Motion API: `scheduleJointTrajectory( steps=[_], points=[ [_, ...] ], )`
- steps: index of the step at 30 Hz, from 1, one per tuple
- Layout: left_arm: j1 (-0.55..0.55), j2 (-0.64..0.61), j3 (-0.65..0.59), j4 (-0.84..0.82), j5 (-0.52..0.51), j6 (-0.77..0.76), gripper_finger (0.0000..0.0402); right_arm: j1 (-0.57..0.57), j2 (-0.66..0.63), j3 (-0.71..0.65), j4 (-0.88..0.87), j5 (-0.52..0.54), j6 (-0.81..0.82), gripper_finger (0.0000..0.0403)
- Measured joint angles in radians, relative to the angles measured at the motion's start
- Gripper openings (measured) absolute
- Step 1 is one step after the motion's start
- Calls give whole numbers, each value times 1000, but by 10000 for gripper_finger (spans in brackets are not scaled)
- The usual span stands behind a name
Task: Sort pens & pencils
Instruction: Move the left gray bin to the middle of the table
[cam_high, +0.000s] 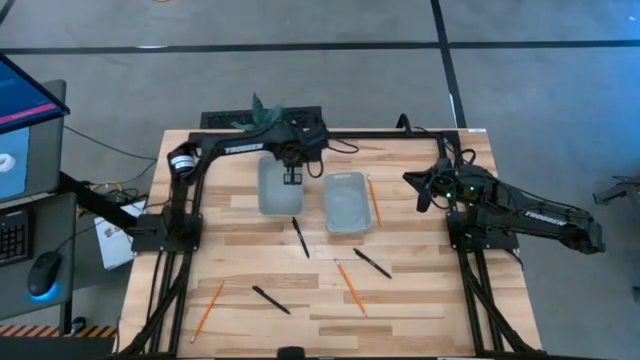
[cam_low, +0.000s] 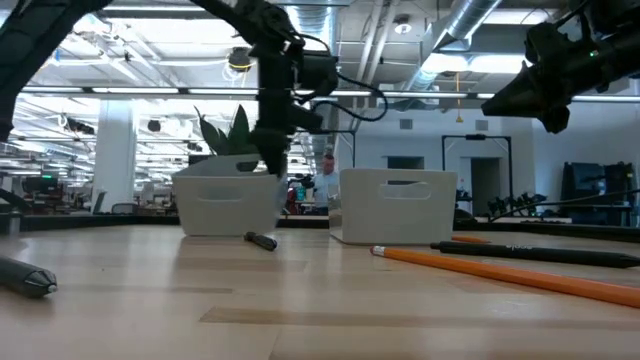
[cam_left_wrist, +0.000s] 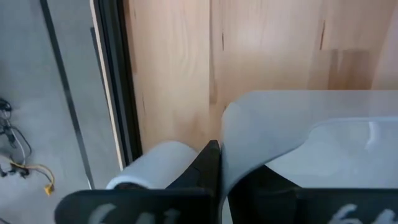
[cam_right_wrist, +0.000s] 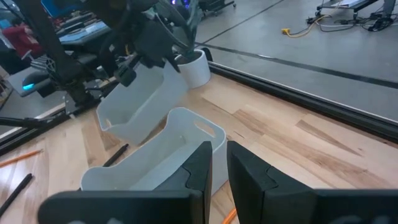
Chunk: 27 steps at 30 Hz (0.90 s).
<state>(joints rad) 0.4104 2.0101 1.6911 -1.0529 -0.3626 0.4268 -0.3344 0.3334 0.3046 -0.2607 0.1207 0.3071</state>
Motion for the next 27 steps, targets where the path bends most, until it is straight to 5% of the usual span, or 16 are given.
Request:
scheduleJointTrajectory(
  steps=[18, 27],
  points=[
    [-87, 54, 34, -23, 204, -176, 0, 0, 0, 0, -1, 0, -1, 71],
    [-105, 55, 34, 61, 207, -149, 1, 0, 0, 0, -1, 0, -1, 71]
  ],
)
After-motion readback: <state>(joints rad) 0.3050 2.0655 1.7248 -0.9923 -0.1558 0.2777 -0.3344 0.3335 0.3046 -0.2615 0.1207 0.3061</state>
